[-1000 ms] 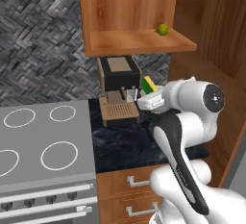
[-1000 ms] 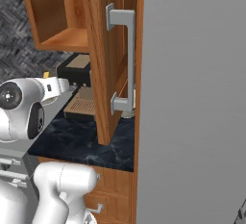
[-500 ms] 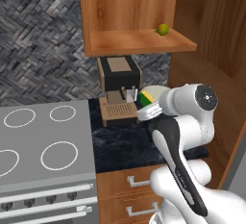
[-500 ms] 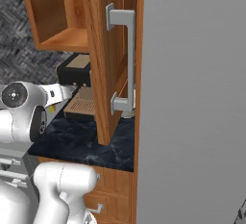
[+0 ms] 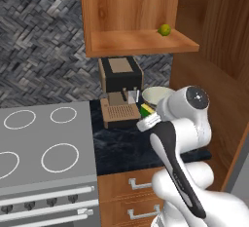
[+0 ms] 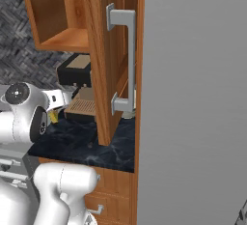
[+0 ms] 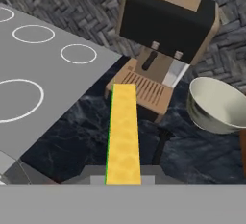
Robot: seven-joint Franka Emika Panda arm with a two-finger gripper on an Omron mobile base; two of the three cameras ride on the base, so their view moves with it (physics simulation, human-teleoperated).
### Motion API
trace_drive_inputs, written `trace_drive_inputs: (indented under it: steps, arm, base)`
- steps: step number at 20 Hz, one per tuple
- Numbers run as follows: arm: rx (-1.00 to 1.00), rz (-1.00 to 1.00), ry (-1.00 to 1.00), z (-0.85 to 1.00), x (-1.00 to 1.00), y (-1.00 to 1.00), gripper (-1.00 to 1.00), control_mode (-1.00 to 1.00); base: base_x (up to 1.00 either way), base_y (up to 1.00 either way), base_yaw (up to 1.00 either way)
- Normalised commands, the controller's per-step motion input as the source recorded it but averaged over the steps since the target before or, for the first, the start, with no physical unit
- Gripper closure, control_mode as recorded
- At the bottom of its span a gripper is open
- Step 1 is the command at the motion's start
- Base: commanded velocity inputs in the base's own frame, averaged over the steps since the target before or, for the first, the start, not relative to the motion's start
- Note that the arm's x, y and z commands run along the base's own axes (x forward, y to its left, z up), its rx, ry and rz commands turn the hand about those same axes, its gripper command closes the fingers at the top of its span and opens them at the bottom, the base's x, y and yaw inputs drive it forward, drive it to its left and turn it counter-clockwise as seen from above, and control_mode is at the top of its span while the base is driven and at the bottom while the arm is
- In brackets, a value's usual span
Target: Pick the dish brush and sponge from the cabinet and place them on the counter.
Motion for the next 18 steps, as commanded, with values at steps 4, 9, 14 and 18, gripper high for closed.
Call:
trace_drive_inputs:
  steps: [4, 9, 14, 18]
  arm:
    - [-0.08, 0.00, 0.02, -0.46, 0.03, 0.13, 1.00, -1.00]
    - [-0.10, 0.00, 0.00, -0.40, 0.04, 0.12, 1.00, -1.00]
    - [-0.04, 0.00, 0.00, -0.09, 0.00, 0.00, 1.00, -1.00]
    - [0.09, 0.01, 0.02, 0.00, 0.00, -0.07, 1.00, -1.00]
  base:
    - [0.00, 0.00, 0.00]
    - [0.00, 0.00, 0.00]
    - [0.00, 0.00, 0.00]
    - [0.00, 0.00, 0.00]
